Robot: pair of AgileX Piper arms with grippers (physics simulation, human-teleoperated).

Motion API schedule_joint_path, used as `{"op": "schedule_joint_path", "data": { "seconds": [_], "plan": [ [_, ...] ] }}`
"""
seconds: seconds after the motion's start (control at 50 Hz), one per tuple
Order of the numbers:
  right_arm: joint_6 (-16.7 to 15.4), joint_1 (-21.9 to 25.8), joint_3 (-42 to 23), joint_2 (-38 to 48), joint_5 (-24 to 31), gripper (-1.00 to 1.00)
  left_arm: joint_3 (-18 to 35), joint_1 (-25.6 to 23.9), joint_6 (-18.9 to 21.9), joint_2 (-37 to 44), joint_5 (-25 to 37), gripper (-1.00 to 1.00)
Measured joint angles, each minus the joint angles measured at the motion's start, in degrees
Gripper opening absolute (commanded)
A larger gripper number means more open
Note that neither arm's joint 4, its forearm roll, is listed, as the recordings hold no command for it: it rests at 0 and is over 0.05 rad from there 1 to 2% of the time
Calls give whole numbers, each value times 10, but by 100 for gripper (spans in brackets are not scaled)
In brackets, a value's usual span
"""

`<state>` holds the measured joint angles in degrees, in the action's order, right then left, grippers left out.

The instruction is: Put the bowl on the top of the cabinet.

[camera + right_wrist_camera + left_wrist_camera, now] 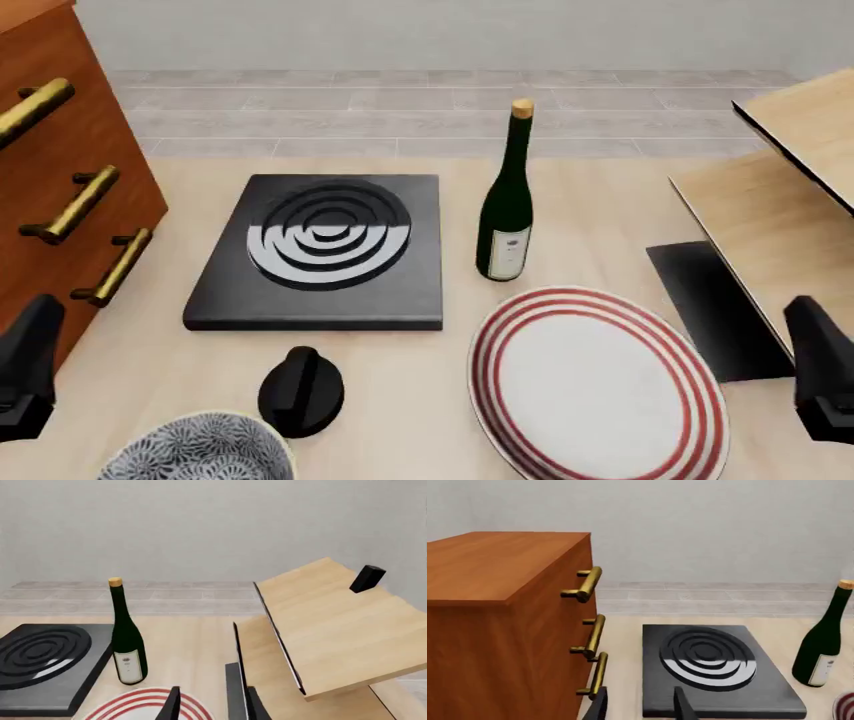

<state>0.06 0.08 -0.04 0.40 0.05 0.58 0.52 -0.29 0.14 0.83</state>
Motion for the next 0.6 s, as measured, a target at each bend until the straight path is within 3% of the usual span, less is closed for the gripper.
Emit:
{"op": "schedule_joint_path", "data": {
  "seconds": [0.6],
  "plan": [
    [0, -2, 0, -2, 0, 100, 10, -18, -10, 19, -5, 100]
  ]
}}
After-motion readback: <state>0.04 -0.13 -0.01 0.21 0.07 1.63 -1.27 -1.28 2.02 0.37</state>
